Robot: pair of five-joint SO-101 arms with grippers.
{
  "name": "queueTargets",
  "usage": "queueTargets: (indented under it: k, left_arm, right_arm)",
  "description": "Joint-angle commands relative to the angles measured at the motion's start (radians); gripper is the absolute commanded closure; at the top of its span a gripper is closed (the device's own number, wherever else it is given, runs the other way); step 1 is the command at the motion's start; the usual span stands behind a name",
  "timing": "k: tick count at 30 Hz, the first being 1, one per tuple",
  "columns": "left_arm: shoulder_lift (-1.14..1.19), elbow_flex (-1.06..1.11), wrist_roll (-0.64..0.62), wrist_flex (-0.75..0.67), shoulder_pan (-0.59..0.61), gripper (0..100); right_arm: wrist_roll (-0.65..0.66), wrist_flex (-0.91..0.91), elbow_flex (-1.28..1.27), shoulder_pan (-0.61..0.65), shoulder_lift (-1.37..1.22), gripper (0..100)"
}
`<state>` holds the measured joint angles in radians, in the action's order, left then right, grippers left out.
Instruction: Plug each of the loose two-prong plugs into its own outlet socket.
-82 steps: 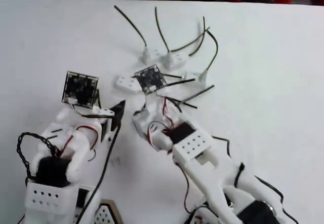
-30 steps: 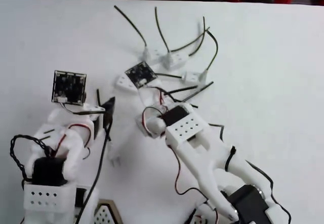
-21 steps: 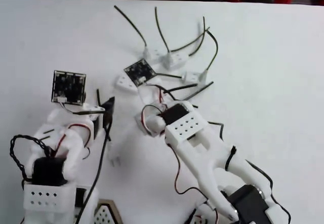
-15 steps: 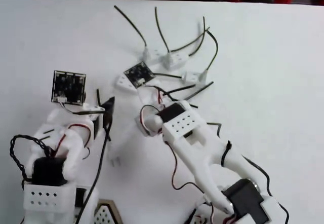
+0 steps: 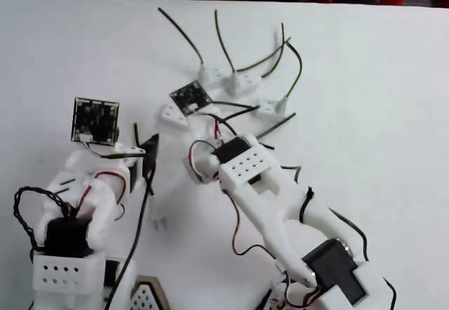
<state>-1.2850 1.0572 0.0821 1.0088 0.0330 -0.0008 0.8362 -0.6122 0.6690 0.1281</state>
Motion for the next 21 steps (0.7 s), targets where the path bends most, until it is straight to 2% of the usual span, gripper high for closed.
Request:
queueTargets:
  k: [1,12,17,21]
  left_arm:
    - [-0.013,-0.006,-0.011,-0.023,0.008,74]
    - [-0.013,-0.006,-0.011,-0.023,0.008,74]
    - [-0.013,-0.006,-0.009,-0.023,0.01,74]
    - [-0.013,-0.006,-0.009,-0.023,0.01,74]
  right_arm:
    - [-0.035,0.031,-0.008,0.041,-0.005,98.2]
    - [-0.048,0.025,-0.021,0.039,-0.163,98.2]
    - [0.048,0.008,-0.023,-0.004,-0.165,98.2]
    - [0.057,0.008,-0.021,-0.01,-0.173,98.2]
